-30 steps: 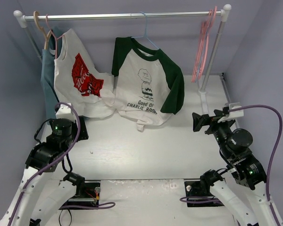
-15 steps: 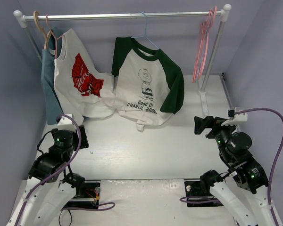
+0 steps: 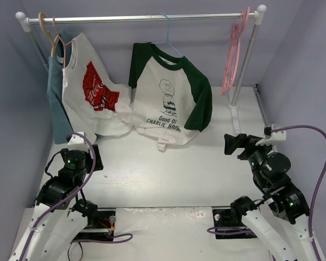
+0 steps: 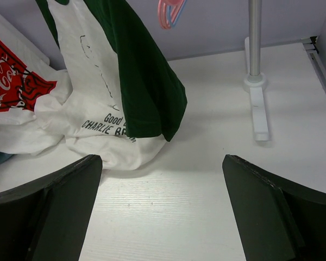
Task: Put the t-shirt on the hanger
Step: Hang the hanger with tshirt onto the clothesline
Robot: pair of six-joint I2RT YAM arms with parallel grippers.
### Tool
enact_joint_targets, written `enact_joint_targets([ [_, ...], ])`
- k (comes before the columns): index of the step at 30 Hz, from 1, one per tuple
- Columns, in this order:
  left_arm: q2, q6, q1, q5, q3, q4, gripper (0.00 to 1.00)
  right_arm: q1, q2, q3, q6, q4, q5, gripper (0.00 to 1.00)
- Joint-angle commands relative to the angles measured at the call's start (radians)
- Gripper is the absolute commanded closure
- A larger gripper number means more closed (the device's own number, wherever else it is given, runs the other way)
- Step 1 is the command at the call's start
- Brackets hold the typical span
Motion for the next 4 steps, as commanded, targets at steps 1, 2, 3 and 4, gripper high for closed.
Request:
enact_joint_targets([
  [1, 0.027, 0.012, 0.017, -0.003, 0.011, 0.068, 0.28, 0.003, 0.017, 0.003, 0.010, 0.080, 0.006, 0.00],
  [2, 0.031, 0.012, 0.020, 0.002, 0.011, 0.070, 0.28, 0.003, 0.017, 0.000, 0.010, 0.081, 0.009, 0.00],
  [3, 0.034, 0.014, 0.023, 0.007, 0.011, 0.070, 0.29, 0.003, 0.016, -0.001, 0.012, 0.081, 0.011, 0.00],
  [4, 0.036, 0.015, 0.023, 0.011, 0.011, 0.071, 0.28, 0.003, 0.016, 0.000, 0.012, 0.080, 0.012, 0.00],
])
